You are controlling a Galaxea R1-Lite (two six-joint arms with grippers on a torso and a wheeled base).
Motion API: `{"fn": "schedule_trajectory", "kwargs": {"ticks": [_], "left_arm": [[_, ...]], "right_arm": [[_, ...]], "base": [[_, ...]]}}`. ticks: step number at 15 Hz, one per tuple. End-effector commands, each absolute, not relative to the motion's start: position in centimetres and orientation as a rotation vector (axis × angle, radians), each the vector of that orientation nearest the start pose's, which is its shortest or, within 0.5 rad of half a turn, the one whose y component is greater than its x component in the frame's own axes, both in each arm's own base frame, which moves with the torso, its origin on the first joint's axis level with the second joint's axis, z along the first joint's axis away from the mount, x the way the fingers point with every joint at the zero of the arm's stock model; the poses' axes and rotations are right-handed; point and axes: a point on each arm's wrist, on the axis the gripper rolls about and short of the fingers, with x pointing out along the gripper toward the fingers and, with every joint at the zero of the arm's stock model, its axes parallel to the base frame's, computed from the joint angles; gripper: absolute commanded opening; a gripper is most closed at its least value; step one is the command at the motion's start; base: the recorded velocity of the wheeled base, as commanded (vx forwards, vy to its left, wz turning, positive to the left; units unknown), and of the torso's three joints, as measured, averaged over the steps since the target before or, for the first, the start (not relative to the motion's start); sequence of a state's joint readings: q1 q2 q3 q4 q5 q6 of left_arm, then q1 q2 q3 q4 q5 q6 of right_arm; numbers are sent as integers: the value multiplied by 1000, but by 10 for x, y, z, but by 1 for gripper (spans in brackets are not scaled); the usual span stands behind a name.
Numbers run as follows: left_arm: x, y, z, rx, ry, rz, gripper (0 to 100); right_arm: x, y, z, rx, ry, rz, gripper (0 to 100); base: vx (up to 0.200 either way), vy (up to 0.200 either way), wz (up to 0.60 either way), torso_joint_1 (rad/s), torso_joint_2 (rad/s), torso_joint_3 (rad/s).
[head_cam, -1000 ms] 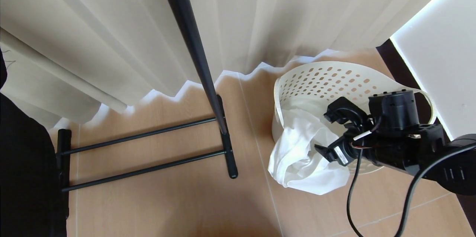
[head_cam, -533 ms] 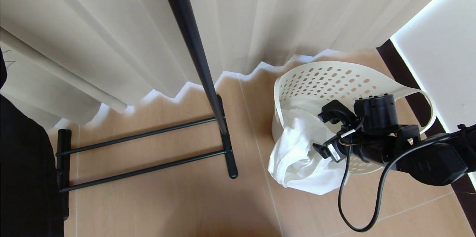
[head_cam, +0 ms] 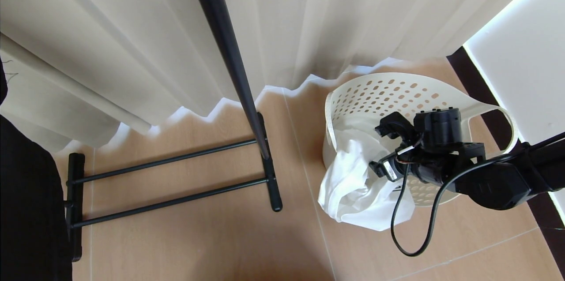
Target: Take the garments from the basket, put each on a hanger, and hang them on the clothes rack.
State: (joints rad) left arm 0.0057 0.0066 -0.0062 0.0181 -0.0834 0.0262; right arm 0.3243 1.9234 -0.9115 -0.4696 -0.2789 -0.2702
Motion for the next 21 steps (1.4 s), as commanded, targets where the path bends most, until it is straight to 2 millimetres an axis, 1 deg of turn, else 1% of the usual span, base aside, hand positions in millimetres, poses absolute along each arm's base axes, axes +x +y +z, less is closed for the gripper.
{"fn": "schedule_trajectory", "kwargs": {"ticks": [1,6,12,13,16,19,20,21], "left_arm": [[-23,-2,75,25,17,-77,100],[-23,-2,75,25,17,-77,100],[-23,-2,75,24,17,-77,100],[-23,-2,75,24,17,-75,100],[-23,-2,75,24,17,-75,100],[-23,-2,75,25,17,-77,100],[-23,-2,75,25,17,-77,100],[-23,-2,75,25,17,-77,100]], "right_arm": [[336,105,118,-413,491,104,100],[341,101,122,-393,437,84,100],[353,105,107,-378,385,76,100],[354,105,104,-376,379,76,0],[353,105,104,-367,341,76,0],[349,104,114,-346,278,75,0],[349,104,114,-346,278,75,0],[335,100,131,-326,203,67,0]], "base": [[0,0,0,0,0,0],[0,0,0,0,0,0],[0,0,0,0,0,0],[0,0,0,0,0,0],[0,0,0,0,0,0],[0,0,0,0,0,0],[0,0,0,0,0,0],[0,0,0,0,0,0]]}}
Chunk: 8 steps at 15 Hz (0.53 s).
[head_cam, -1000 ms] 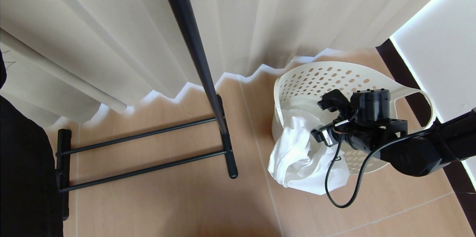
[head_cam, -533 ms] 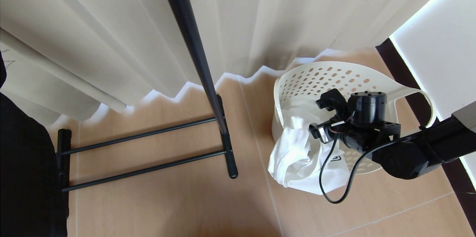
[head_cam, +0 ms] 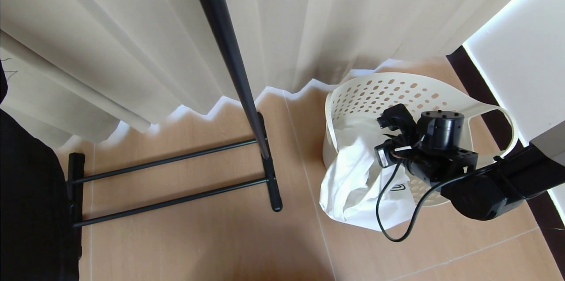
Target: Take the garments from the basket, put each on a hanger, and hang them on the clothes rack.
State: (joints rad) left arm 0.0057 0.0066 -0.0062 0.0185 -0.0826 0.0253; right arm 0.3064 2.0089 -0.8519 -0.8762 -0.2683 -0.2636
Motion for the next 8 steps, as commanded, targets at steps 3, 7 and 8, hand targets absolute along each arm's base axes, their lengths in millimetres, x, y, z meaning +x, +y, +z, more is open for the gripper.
{"fn": "schedule_trajectory", "kwargs": {"ticks": [3,7,8], "left_arm": [[-23,-2,75,27,17,-78,100],[-23,-2,75,27,17,-78,100],[-23,-2,75,27,17,-78,100]], "right_arm": [[298,100,163,-304,109,103,0],[244,106,194,-284,16,181,0],[237,107,198,-281,1,193,0]], "base": [[0,0,0,0,0,0],[0,0,0,0,0,0],[0,0,0,0,0,0]]}}
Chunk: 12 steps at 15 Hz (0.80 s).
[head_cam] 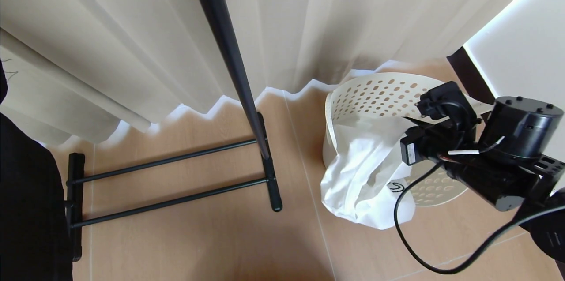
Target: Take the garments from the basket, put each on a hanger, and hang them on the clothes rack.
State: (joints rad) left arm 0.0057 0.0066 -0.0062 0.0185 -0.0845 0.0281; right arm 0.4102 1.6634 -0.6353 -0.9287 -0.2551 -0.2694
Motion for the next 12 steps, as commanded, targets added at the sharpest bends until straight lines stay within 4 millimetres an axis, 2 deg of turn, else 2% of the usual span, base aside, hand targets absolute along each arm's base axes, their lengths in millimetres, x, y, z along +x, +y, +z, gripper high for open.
{"fn": "schedule_trajectory", "kwargs": {"ticks": [1,3,4,5,8,12], "left_arm": [[-23,-2,75,27,17,-78,100],[-23,-2,75,27,17,-78,100],[-23,-2,75,27,17,-78,100],[-23,-2,75,27,17,-78,100],[-23,-2,75,27,17,-78,100],[-23,-2,75,27,17,-78,100]], "right_arm": [[228,109,204,-273,-23,211,0],[213,112,216,-255,-75,243,0],[213,112,216,-255,-75,243,0],[202,113,225,-242,-116,265,0],[201,114,226,-239,-121,272,0],[201,114,227,-237,-122,272,0]], "base": [[0,0,0,0,0,0],[0,0,0,0,0,0],[0,0,0,0,0,0],[0,0,0,0,0,0],[0,0,0,1,-1,30],[0,0,0,1,2,172]]}}
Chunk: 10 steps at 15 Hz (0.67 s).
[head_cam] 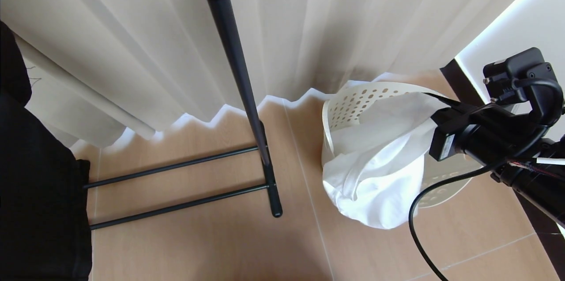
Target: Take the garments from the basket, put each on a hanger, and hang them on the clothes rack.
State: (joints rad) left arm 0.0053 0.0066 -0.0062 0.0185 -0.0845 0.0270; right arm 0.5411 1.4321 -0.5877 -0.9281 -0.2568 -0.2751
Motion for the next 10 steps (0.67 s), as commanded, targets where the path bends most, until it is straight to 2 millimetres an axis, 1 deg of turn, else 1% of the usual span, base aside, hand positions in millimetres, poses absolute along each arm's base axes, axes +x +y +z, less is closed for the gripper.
{"fn": "schedule_trajectory", "kwargs": {"ticks": [1,6,10], "left_arm": [[-23,-2,75,25,17,-78,100],[-23,-2,75,25,17,-80,100],[-23,-2,75,25,17,-80,100]], "right_arm": [[201,114,227,-237,-122,272,0],[207,118,224,-242,-116,279,0],[206,118,222,-265,-118,307,0]], "base": [[0,0,0,2,2,207],[0,0,0,-1,1,202],[0,0,0,2,1,205]]}}
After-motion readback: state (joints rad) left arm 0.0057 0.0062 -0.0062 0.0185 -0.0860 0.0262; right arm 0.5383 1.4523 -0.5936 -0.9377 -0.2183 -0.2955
